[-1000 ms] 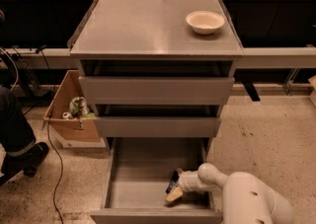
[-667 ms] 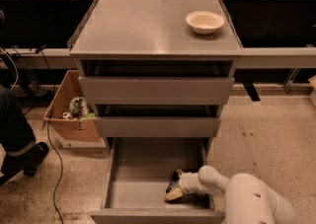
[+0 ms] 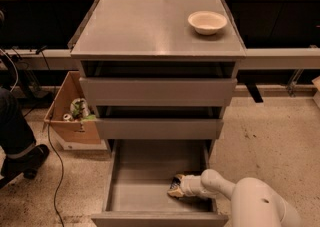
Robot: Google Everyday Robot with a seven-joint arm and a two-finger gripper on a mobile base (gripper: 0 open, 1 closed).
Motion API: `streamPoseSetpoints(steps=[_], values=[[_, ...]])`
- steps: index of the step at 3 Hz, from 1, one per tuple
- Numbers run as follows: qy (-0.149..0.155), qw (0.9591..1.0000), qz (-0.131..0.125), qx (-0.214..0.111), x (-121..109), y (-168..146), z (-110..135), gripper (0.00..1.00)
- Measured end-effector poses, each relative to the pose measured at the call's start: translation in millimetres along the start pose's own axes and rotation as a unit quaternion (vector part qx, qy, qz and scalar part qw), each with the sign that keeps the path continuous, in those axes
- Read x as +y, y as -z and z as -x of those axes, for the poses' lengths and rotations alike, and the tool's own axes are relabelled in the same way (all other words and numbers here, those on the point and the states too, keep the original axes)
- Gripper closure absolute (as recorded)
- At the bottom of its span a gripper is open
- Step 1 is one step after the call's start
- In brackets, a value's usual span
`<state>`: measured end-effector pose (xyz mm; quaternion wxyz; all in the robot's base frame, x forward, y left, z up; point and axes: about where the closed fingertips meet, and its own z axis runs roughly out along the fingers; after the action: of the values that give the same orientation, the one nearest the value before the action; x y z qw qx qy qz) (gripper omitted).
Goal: Pick rxbar blueberry from bottom drawer and place on counter
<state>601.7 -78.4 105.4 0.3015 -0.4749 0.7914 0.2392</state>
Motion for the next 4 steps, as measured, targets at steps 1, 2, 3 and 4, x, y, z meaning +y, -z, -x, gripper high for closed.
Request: streamPoseSetpoints(steps=[1, 2, 3, 4], values=[[0.004, 0.9999, -0.004, -0.016, -1.1, 12.8, 17.7, 0.88], [0.008, 0.9988, 0.001, -0.048, -6.1, 45.6, 48.9, 1.00], [0.004, 0.9936, 0.012, -0.113, -26.6, 114.1, 81.8, 1.00], [-0.004, 0.9855, 0.044, -0.164, -30.1, 162.2, 100.1, 1.00]])
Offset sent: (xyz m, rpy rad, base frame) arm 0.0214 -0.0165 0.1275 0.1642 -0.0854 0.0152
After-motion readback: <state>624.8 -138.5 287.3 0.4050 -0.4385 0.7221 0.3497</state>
